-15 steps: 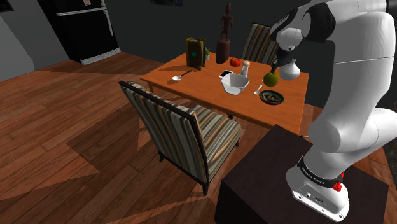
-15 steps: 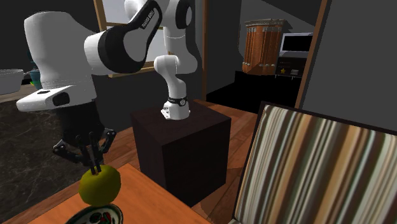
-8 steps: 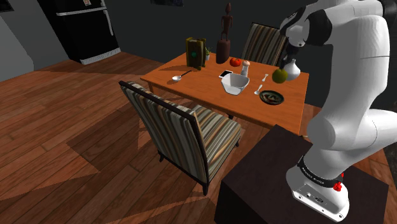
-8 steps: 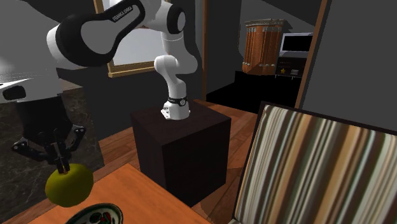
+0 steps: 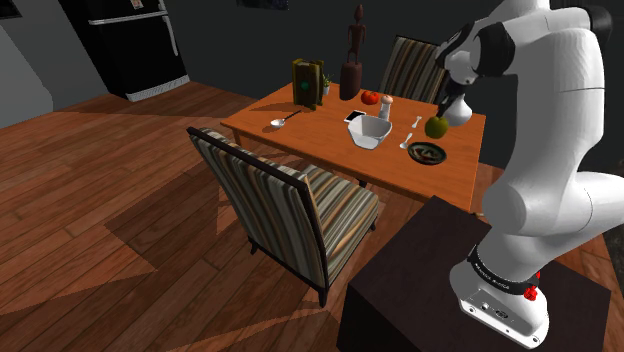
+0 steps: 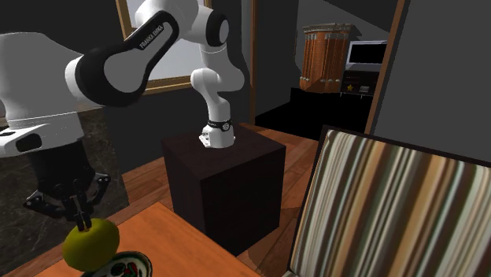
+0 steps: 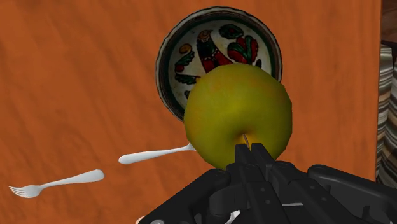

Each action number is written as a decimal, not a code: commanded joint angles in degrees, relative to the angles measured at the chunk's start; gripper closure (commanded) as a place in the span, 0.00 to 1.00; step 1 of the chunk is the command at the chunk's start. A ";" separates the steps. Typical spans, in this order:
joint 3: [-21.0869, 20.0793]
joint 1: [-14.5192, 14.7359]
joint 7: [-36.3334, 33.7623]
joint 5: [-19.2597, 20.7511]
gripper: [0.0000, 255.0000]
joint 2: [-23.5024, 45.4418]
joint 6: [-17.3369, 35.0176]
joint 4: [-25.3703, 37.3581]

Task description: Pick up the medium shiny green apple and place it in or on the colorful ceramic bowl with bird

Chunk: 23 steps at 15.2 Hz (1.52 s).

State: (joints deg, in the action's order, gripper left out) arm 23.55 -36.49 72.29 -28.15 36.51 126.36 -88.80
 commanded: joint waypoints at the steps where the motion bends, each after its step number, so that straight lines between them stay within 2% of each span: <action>1: -0.32 -0.23 0.45 -0.48 1.00 0.84 0.96 -0.16; 15: -2.84 -1.71 3.31 -3.80 1.00 7.14 7.51 -0.70; 23: -2.97 -1.79 3.43 -3.94 1.00 7.45 7.77 -0.67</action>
State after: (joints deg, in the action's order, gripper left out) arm 20.58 -38.27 75.72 -32.08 43.97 134.12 -89.47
